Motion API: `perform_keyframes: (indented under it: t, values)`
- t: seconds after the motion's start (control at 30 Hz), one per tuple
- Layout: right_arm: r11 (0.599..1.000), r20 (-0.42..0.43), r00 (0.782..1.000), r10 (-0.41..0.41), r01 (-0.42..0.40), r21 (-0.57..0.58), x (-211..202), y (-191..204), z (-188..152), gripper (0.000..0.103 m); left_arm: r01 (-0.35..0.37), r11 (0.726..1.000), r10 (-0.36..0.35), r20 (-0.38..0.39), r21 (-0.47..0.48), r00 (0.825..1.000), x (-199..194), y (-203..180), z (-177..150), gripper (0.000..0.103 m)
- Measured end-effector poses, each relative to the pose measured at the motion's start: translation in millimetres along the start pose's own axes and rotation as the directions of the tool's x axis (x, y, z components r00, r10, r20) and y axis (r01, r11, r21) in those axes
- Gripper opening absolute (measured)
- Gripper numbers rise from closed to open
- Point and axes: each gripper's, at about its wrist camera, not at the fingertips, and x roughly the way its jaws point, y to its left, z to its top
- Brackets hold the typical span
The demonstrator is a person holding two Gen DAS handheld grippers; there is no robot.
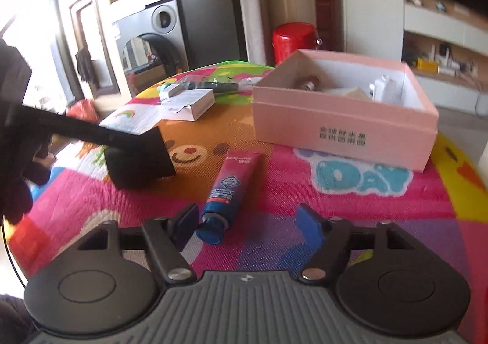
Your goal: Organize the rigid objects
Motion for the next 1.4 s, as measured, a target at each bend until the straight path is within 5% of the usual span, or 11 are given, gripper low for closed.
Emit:
perform_keyframes:
  t: [0.23, 0.5, 0.73, 0.93, 1.0, 1.17, 1.4]
  values:
    - [1.000, 0.037, 0.999, 0.011, -0.011, 0.011, 7, -1, -11, 0.083, -0.018, 0.997, 0.023, -0.064, 0.072, 0.998, 18, -19, -9, 0.053]
    - [0.999, 0.021, 0.999, 0.035, -0.035, -0.004, 11, 1, -10, 0.095, -0.045, 0.994, 0.047, -0.016, 0.099, 0.999, 19, -26, -15, 0.053]
    - [0.998, -0.054, 0.997, 0.049, -0.051, -0.047, 19, 8, -2, 0.103, -0.036, 0.999, 0.036, 0.034, 0.001, 0.999, 12, -14, -18, 0.053]
    - [0.977, -0.121, 0.992, -0.022, -0.004, -0.213, 27, 31, 3, 0.099, -0.167, 0.976, 0.189, 0.161, -0.140, 0.969, -12, 21, -23, 0.052]
    - [0.966, -0.113, 0.994, 0.006, -0.035, -0.255, 25, 43, 14, 0.089, -0.181, 0.960, 0.222, 0.188, -0.211, 0.957, -23, 38, -26, 0.052]
    - [0.961, 0.074, 0.996, 0.049, -0.027, -0.276, 33, 80, 68, 0.092, -0.174, 0.928, 0.256, 0.227, -0.329, 0.940, -39, 68, -39, 0.052]
    - [0.992, -0.041, 0.999, 0.025, -0.030, -0.121, 144, 114, 132, 0.093, -0.167, 0.940, 0.249, 0.261, -0.299, 0.933, -37, 64, -49, 0.052]
